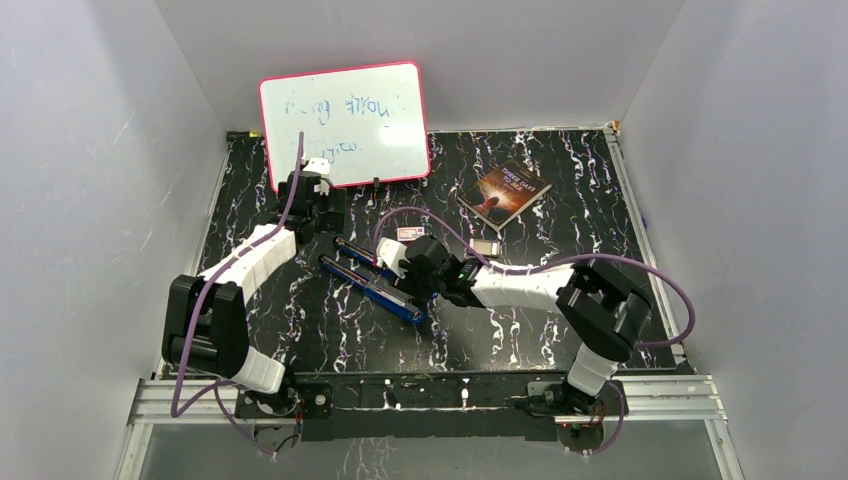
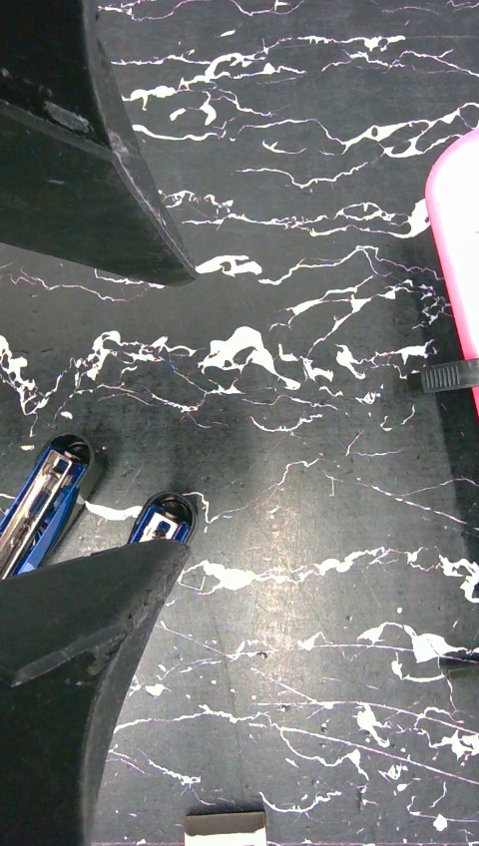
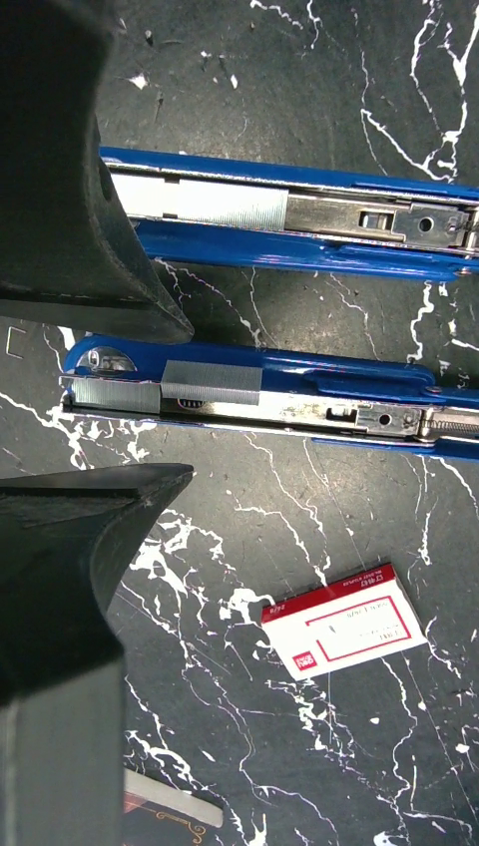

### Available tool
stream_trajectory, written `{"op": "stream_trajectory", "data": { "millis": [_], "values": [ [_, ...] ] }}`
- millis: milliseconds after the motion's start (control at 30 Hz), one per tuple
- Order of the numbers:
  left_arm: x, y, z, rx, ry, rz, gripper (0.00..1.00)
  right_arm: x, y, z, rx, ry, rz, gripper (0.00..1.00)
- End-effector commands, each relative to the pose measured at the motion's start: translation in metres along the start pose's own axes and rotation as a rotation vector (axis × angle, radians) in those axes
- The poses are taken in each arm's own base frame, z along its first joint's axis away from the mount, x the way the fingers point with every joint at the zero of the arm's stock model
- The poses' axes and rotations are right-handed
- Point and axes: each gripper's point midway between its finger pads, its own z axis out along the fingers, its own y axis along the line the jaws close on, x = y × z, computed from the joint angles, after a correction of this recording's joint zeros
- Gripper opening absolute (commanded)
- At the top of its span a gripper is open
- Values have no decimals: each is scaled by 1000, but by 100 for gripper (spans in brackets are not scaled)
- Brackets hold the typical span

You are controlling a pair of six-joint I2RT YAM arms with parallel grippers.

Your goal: Load the staples into the stapler

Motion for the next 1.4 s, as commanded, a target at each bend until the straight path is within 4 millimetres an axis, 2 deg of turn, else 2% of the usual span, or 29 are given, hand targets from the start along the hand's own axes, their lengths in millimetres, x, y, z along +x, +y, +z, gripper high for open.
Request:
{"op": "stream_trajectory", "data": {
  "millis": [0,567,1367],
  "values": [
    [-16,5,-12,1,-60,-24,98,-17,-6,2,19,-49,-20,56],
    [-16,5,-12,0,-59,-23,98,-14,-4,14,27,-24,-45,55],
    [-16,4,-13,3,-61,-23,98,-22,-7,9,47,-48,-29,32]
  ]
}}
